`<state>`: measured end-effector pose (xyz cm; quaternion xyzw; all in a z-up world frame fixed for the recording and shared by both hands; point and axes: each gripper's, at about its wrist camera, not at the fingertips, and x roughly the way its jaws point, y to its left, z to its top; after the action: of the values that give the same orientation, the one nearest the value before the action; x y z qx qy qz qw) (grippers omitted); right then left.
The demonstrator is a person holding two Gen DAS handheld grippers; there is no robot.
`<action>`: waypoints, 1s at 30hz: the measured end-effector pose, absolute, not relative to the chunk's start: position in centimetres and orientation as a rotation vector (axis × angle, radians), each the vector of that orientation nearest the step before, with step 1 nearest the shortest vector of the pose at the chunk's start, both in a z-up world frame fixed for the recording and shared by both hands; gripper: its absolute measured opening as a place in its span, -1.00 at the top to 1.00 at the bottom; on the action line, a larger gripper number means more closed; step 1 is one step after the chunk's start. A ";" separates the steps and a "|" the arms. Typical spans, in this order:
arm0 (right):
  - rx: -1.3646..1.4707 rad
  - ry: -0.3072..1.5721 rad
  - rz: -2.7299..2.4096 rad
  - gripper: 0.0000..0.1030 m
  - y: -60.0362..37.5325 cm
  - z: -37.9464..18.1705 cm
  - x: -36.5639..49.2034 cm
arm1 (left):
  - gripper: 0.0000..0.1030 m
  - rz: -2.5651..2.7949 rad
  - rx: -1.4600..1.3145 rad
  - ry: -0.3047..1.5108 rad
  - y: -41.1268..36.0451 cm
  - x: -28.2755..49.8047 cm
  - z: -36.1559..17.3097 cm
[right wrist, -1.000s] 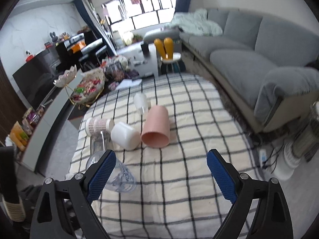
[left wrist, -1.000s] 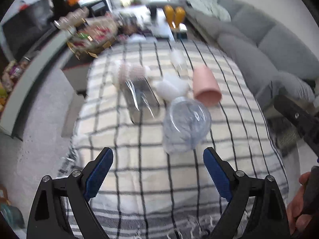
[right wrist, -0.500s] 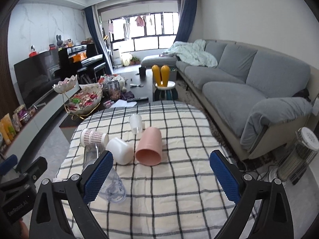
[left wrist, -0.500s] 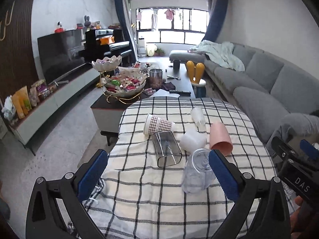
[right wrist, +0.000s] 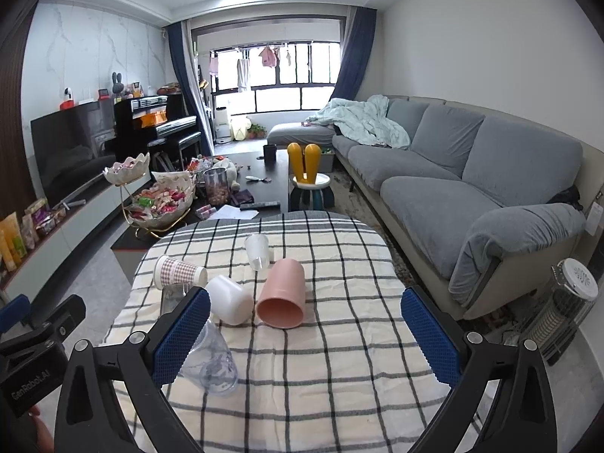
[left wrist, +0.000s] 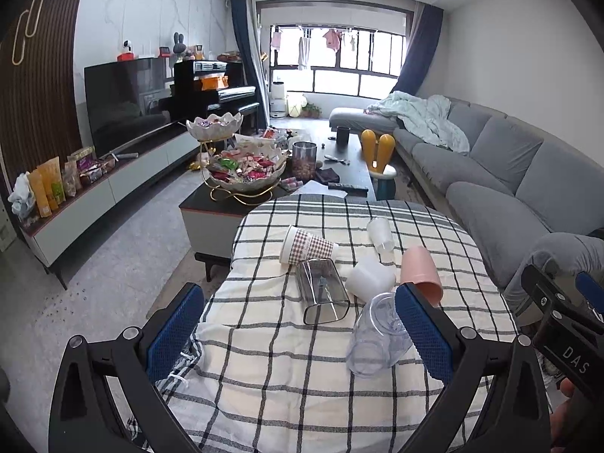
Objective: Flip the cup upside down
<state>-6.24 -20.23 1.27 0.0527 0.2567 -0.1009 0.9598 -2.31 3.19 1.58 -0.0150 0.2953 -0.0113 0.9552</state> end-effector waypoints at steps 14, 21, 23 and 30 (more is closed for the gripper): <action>0.108 0.519 -0.203 -0.98 -20.0 1.6 -6.4 | -1.00 -0.016 -0.028 0.595 3.2 -2.5 1.8; 0.110 0.523 -0.201 -0.98 -20.0 1.6 -6.4 | -1.00 -0.014 -0.025 0.595 3.2 -2.5 1.9; 0.111 0.523 -0.200 -0.98 -19.9 1.7 -6.5 | -1.00 -0.010 -0.023 0.593 3.1 -2.5 1.9; 0.110 0.523 -0.201 -0.98 -20.0 1.6 -6.4 | -1.00 -0.010 -0.018 0.585 2.9 -2.5 2.0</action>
<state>-6.42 -19.97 1.64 0.0542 0.2578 -0.0991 0.9596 -2.49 2.93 1.99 -0.0086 0.2883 -0.0050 0.9575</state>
